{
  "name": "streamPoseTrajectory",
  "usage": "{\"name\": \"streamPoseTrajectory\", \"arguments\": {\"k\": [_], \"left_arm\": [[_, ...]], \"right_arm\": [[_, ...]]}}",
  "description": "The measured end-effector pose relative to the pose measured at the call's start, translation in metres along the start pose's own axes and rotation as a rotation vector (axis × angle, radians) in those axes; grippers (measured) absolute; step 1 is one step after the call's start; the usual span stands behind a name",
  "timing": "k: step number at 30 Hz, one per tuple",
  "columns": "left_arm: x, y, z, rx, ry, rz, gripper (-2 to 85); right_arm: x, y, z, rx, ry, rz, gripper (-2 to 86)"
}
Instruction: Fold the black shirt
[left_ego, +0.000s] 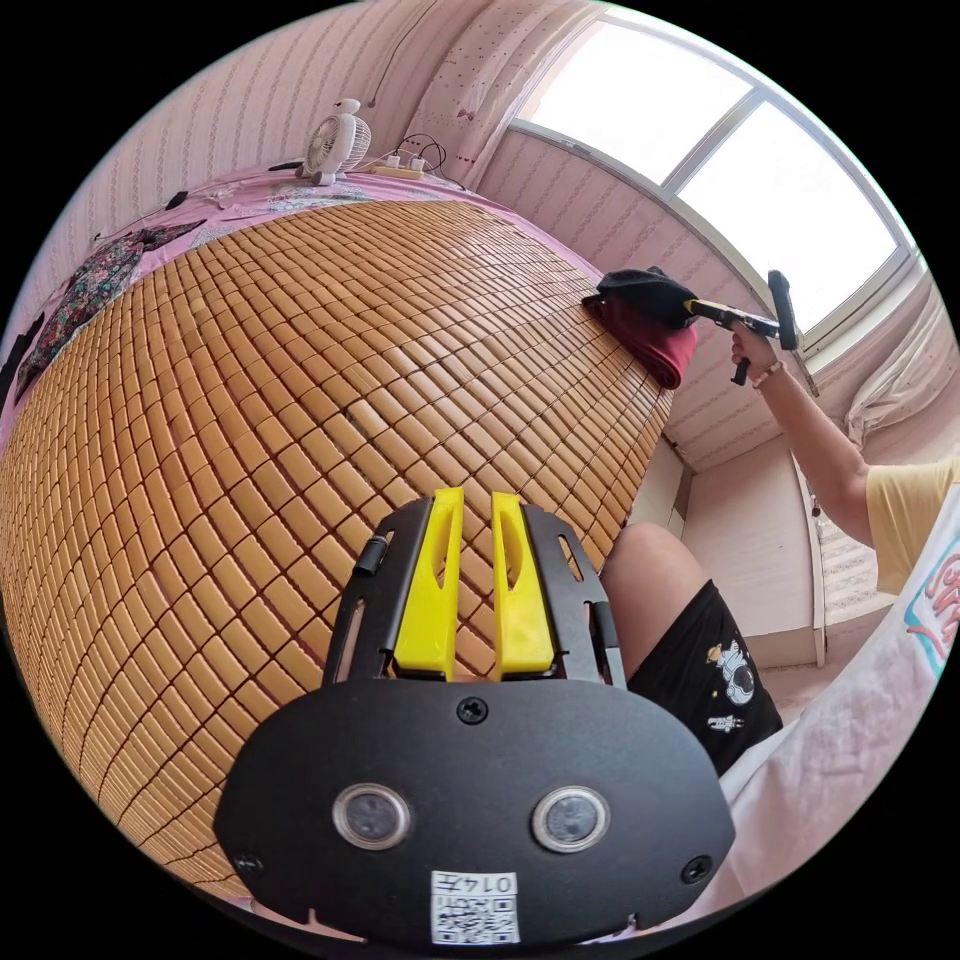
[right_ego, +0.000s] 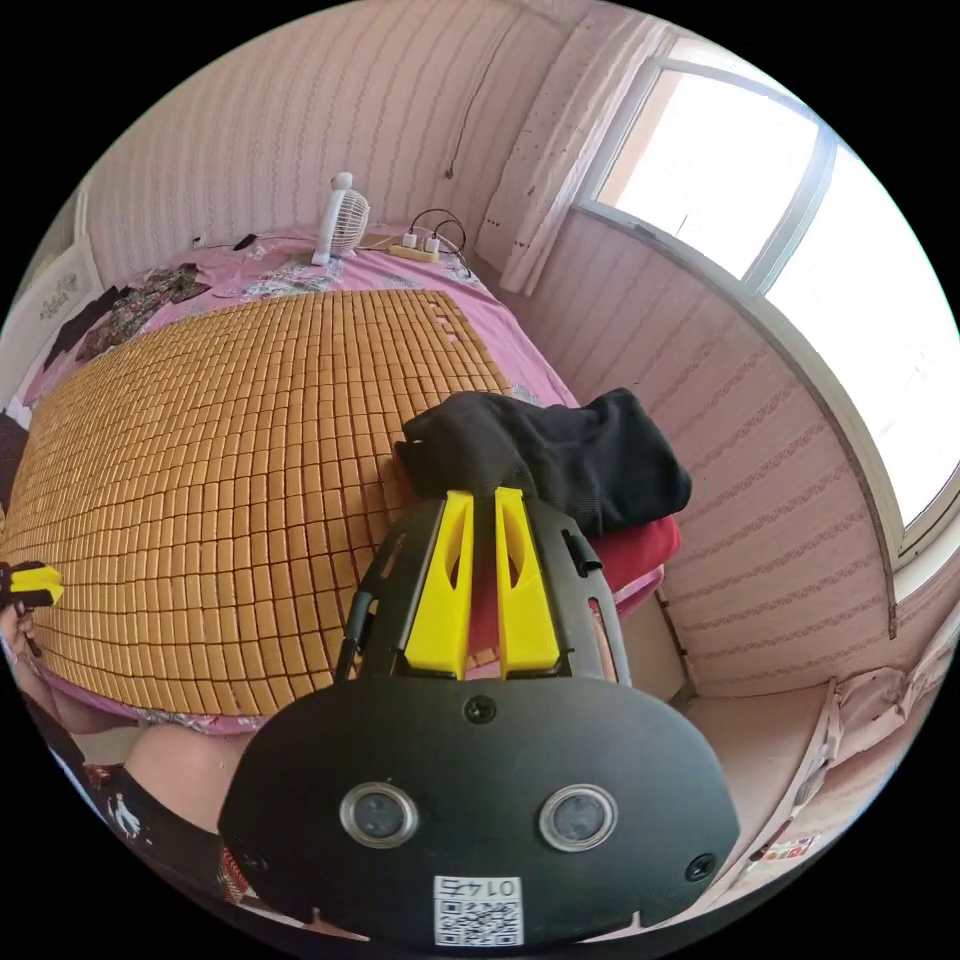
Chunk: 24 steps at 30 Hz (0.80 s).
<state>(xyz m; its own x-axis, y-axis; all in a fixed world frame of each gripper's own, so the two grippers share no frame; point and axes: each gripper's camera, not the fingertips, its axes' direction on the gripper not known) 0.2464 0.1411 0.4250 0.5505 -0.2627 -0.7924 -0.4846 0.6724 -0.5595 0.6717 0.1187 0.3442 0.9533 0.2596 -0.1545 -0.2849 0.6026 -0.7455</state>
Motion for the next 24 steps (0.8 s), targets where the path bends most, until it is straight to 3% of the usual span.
{"name": "streamPoseTrajectory", "arguments": {"k": [5,10,19,24], "left_arm": [[0.001,0.013,-0.039,0.005,0.017,-0.048,4.8],[-0.007,0.036,-0.112,0.072,-0.041,-0.101,5.2],[-0.018,0.134,-0.284,0.306,-0.244,-0.299,4.9],[-0.032,0.215,-0.393,0.450,-0.376,-0.450,4.8]], "right_arm": [[-0.029,0.040,0.059,-0.221,-0.125,0.014,6.2],[-0.078,0.060,0.035,-0.110,-0.079,0.098,7.9],[-0.336,0.029,-0.084,0.137,-0.177,-0.505,8.5],[-0.498,0.023,-0.144,0.203,-0.533,-0.744,7.8]]}}
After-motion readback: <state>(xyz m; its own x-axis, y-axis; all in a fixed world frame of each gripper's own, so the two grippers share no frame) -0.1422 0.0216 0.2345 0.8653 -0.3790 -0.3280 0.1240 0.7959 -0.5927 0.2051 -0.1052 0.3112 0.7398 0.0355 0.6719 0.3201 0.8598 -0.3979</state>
